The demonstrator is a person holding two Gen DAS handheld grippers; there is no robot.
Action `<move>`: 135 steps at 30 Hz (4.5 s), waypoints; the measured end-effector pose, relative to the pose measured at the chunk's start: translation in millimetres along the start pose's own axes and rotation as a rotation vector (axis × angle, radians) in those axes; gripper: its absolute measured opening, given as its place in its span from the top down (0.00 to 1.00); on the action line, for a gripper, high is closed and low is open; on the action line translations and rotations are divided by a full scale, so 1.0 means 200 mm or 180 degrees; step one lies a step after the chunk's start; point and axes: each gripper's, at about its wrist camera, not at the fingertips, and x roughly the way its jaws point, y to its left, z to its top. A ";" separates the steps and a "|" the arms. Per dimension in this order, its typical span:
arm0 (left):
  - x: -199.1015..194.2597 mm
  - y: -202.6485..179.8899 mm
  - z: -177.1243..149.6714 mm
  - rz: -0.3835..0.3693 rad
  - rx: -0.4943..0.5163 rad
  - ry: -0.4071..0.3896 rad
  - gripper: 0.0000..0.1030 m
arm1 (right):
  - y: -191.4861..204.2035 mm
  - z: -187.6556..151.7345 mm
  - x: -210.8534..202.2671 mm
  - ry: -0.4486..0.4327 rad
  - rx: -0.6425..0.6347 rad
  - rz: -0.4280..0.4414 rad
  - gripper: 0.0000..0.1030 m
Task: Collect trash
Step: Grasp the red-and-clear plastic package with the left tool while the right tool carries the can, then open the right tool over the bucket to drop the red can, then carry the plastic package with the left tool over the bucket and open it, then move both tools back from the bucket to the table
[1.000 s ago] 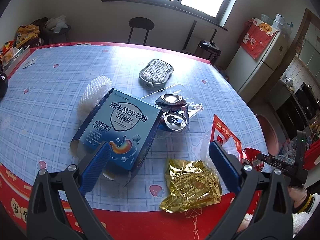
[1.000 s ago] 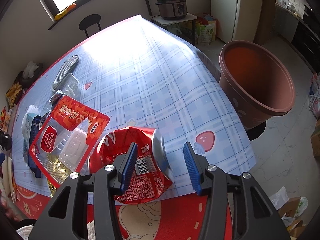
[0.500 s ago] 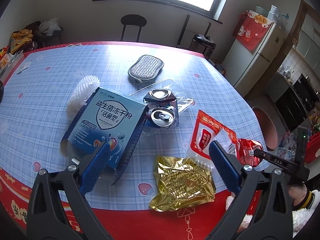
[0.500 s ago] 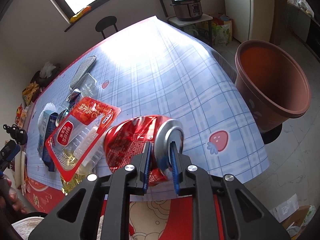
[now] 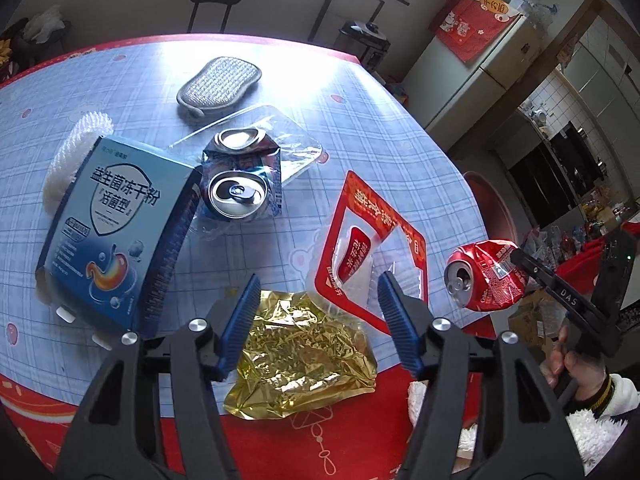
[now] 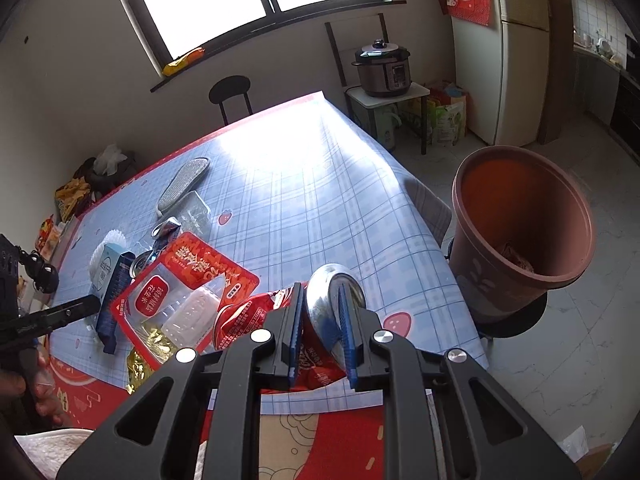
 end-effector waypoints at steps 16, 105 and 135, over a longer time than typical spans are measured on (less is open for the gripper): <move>0.41 0.01 0.03 -0.0105 -0.0387 0.0526 0.55 | -0.15 0.00 -0.16 -0.0237 0.0154 -0.0219 0.82; 0.68 -2.23 0.80 -0.0735 0.1446 -0.0219 0.84 | -1.47 0.32 -1.28 -0.1036 0.0917 -0.1827 0.05; 0.06 -1.84 0.78 -0.0352 0.1623 -0.0967 0.06 | -1.13 0.41 -1.08 -0.0790 0.0653 -0.1339 0.05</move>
